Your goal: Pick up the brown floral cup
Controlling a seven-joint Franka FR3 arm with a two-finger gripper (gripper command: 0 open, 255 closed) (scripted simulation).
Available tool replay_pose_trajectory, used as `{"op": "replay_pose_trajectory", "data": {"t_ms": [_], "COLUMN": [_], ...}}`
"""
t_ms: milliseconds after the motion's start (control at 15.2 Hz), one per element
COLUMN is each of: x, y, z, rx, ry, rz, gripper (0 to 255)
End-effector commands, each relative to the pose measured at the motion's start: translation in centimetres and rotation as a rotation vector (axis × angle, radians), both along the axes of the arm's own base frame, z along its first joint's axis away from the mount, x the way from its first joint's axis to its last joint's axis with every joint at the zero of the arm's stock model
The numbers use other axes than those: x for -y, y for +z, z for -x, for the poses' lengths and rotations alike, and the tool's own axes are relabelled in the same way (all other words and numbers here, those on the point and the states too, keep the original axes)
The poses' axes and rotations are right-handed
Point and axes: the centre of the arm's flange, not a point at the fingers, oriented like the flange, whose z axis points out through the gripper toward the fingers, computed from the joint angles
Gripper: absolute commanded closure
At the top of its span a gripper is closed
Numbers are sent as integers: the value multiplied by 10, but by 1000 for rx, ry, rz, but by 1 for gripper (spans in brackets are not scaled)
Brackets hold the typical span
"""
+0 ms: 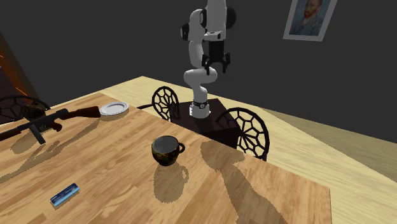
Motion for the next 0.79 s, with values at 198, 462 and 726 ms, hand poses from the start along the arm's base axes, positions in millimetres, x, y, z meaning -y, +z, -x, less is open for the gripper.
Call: {"op": "replay_pose_trajectory", "data": {"t_ms": [198, 462, 726], "x": [24, 57, 89], "y": [-23, -53, -84], "z": [-23, -53, -83], "rx": [-8, -18, -29], "ry": [1, 1, 2], "rz": [-1, -2, -4], "gripper": [0, 0, 0]}}
